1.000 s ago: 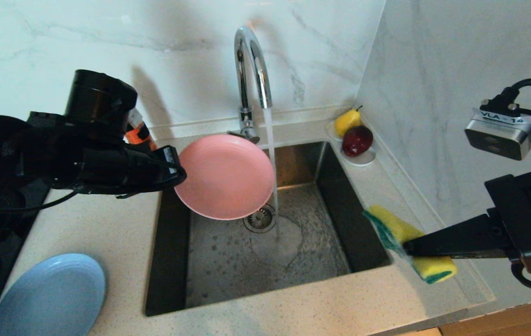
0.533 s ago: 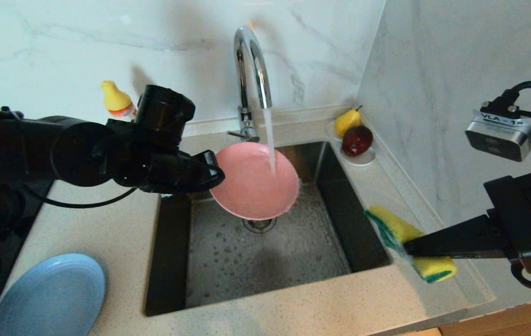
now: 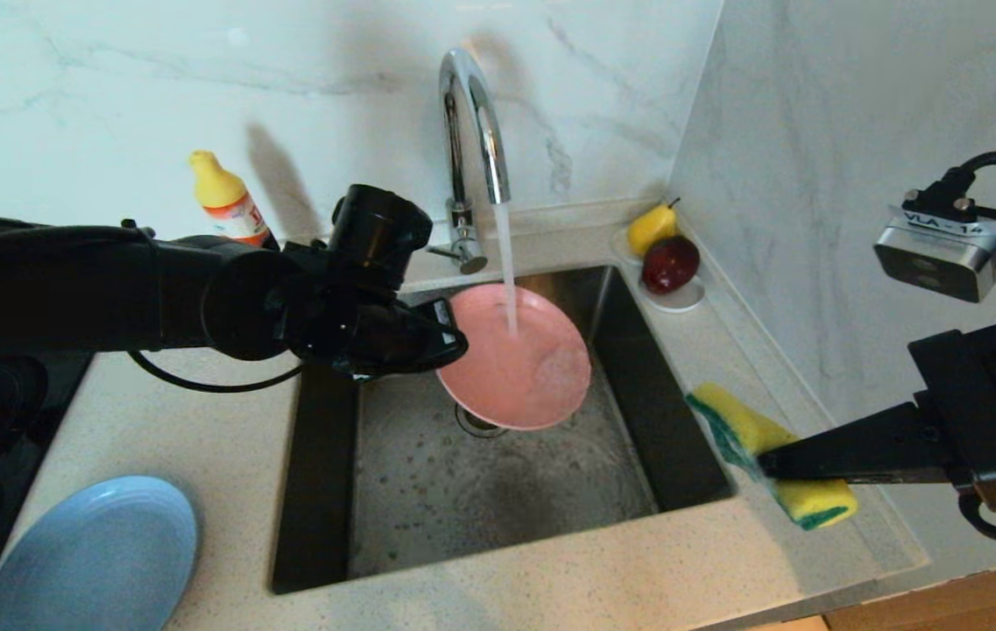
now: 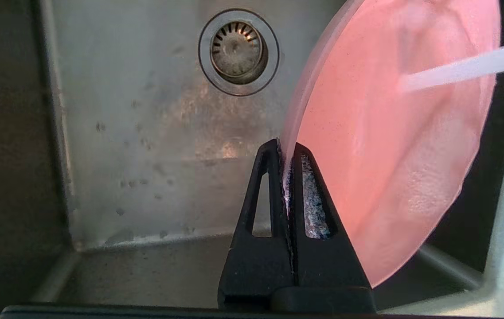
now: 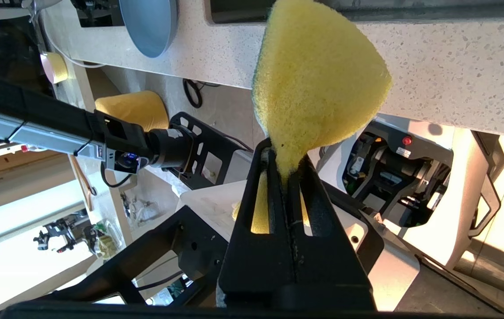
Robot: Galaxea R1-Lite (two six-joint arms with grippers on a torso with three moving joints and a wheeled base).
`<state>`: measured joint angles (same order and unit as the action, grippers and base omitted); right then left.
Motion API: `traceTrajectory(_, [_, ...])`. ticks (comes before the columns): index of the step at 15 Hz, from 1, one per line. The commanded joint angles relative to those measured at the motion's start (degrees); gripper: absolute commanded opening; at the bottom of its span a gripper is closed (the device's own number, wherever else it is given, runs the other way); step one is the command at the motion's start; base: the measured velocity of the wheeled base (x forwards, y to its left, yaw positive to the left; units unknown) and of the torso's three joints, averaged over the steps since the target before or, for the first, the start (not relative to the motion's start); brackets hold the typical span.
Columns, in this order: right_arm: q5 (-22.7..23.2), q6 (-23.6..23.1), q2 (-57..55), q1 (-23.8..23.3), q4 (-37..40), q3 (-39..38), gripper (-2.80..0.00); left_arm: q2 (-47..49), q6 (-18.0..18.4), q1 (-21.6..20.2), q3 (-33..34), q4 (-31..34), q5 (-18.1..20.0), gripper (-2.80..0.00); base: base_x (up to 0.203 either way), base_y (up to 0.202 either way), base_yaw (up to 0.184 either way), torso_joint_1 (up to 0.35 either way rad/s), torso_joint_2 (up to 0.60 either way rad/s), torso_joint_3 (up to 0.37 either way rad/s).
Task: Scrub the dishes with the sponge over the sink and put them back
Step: Wash the plate
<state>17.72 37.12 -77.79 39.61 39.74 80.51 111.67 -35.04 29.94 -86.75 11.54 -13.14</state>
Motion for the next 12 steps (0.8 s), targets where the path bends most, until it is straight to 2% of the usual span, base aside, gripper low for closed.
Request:
traceTrajectory(1, [0.1,0.2,-0.1,-0.1,0.2,-0.1,-2.80,2.3,-1.1,1.7,-0.5,0.1,-0.9,-2.80,0.000,0.000,0.000,0.000,0.00,0.000])
traceTrajectory(5, [0.2,0.1,0.4,-0.7,0.2,0.0,-2.80,1.2,-1.4,1.8,0.4,0.4,-1.7,-2.80,0.000,0.000,0.000,0.000,0.00,0.000])
traceTrajectory(7, [0.2,0.1,0.2,-0.7,0.2,-0.2,-2.80,-1.1,-0.8,-0.2,1.7,0.8,-2.6,-2.80,0.000,0.000,0.000,0.000,0.00,0.000])
traceTrajectory(10, [0.2,0.1,-0.2,-0.7,0.2,-0.2,-2.80,-6.0,2.4,-4.9,3.1,1.0,-3.4,-2.80,0.000,0.000,0.000,0.000,0.00,0.000])
traceTrajectory(12, [0.2,0.1,-0.3,-0.7,0.2,-0.6,-2.80,-10.0,5.9,-8.1,4.6,0.8,-3.9,-2.80,0.000,0.000,0.000,0.000,0.00,0.000])
